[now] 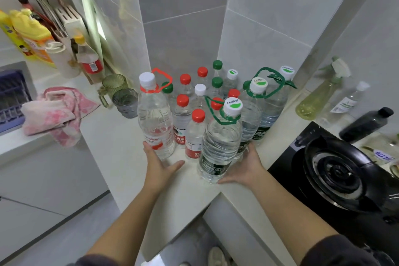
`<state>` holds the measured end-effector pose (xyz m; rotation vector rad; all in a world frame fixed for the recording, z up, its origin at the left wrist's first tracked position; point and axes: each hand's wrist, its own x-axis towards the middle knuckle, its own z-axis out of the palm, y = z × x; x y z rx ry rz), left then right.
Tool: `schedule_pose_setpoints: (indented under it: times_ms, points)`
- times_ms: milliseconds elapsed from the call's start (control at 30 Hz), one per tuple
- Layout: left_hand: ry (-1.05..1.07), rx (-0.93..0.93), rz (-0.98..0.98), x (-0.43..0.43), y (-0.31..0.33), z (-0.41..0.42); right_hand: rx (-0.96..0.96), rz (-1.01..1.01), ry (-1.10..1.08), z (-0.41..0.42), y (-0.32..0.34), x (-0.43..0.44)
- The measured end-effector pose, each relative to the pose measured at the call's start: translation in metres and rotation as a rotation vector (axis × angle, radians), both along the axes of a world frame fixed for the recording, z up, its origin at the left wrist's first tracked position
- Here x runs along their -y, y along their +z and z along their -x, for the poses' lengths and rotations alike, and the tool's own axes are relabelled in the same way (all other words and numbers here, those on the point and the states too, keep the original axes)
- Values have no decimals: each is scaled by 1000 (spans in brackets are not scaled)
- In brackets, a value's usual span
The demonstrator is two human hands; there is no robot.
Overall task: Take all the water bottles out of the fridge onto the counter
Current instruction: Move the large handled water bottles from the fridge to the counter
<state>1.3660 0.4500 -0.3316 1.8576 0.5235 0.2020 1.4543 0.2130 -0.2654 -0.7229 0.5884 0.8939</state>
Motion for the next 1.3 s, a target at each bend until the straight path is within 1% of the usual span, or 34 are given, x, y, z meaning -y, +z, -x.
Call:
schedule_pose_setpoints:
  times_ms: [100,333,467,600,667,733,800,867,967,1000,1100,1133,1167,1233,1300]
  points:
    - [-14,-7,23,4,-2,-5,1,46,-33,0,2,-3]
    - [-20,-24,8,6,-2,-8,-4,141,-105,-1,14,-11]
    - [-22,-35,-27,3,-3,-5,-16,139,-134,1,13,-11]
    - [6,-25,-105,-5,-1,4,-19,131,-101,10,18,-9]
    - [12,3,-126,0,8,12,8,171,-64,21,28,-10]
    - [-31,46,-175,6,17,23,107,312,-89,32,31,-12]
    - [-109,46,-259,12,28,36,231,486,-92,41,22,-9]
    - [-186,-10,-380,18,40,51,421,672,20,48,7,-4]
    - [-221,-151,-654,29,58,77,851,1034,354,60,-11,16]
    - [-215,-205,-735,34,63,85,976,1144,495,64,-14,25]
    - [-190,-357,-916,51,76,104,1194,1446,910,74,-11,46]
    - [-180,-385,-953,58,80,110,1257,1515,1009,76,-6,51]
    - [-167,-402,-981,64,84,115,1322,1561,1064,80,1,54]
    - [-132,-424,-1021,76,94,126,1470,1609,1117,88,15,57]
    - [-86,-432,-1045,85,105,140,1607,1607,1151,97,27,58]
